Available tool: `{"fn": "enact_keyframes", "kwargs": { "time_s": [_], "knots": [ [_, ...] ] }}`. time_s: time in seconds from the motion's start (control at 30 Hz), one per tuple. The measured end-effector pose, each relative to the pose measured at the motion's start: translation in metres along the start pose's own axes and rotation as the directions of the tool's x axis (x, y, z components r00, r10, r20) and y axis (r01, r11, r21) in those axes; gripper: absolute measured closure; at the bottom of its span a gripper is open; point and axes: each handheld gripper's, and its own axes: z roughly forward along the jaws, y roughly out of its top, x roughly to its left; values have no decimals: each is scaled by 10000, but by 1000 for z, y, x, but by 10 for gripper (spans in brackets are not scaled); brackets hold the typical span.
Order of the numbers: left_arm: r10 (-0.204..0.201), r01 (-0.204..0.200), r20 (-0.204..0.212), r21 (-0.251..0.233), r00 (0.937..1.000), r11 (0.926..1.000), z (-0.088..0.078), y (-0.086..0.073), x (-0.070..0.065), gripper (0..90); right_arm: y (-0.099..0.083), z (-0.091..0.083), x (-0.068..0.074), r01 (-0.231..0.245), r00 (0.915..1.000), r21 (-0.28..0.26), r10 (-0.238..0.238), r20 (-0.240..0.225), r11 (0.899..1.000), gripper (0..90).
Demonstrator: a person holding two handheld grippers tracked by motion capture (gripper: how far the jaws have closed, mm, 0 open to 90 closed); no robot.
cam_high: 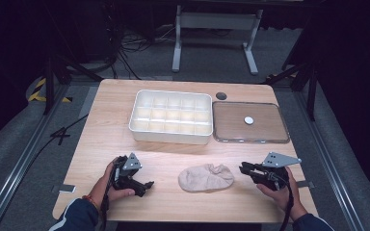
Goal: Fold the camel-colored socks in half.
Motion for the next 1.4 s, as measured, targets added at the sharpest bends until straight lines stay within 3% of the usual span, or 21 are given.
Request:
{"fn": "enact_keyframes", "kwargs": {
  "time_s": [0.27, 0.37, 0.63, 0.87, 1.0, 1.07, 1.17, 1.3, 1.4],
  "knots": [
    [28, -28, 25, 1, 10000, 10000, 0, 0, 0, 3, 12, 16, 24, 521, 9960, 31, -517, -731, 9986, 781],
    [24, -24, 20, 1, 10000, 10000, 0, 0, 0, 3, 16, 20, 31, 737, 9940, 52, -730, -810, 9973, 787],
    [-15, 15, -64, 12, 10000, 10000, 1, 2, 0, 3, 27, 53, 54, 1512, 9789, 467, -1430, -1461, 9874, 834],
    [-356, 360, -243, 169, 9991, 9992, 3, 6, -3, 5, 31, 76, 64, 1920, 9688, 792, -1760, -1747, 9782, 853],
    [-585, 580, -391, -128, 9975, 9982, 4, 10, -6, 157, 29, 88, 66, 1991, 9674, 1169, -1760, -1822, 9730, 853],
    [-476, 473, -363, -75, 9982, 9989, 4, 12, -6, 160, 27, 91, 66, 2013, 9670, 1296, -1759, -1843, 9709, 854],
    [-785, 805, 470, -427, 9958, 9958, 8, 19, -9, 273, 23, 96, 67, 1835, 9688, 1358, -1556, -1931, 9736, 860],
    [-1037, 1131, 1006, -918, 9895, 9893, 13, 31, -16, 297, 22, 97, 67, 1707, 9707, 1300, -1440, -1926, 9767, 868],
    [-886, 1032, 1403, -1008, 9861, 9895, 20, 42, -26, 300, 22, 98, 69, 1686, 9712, 1308, -1420, -1913, 9770, 871]
  ]
}}
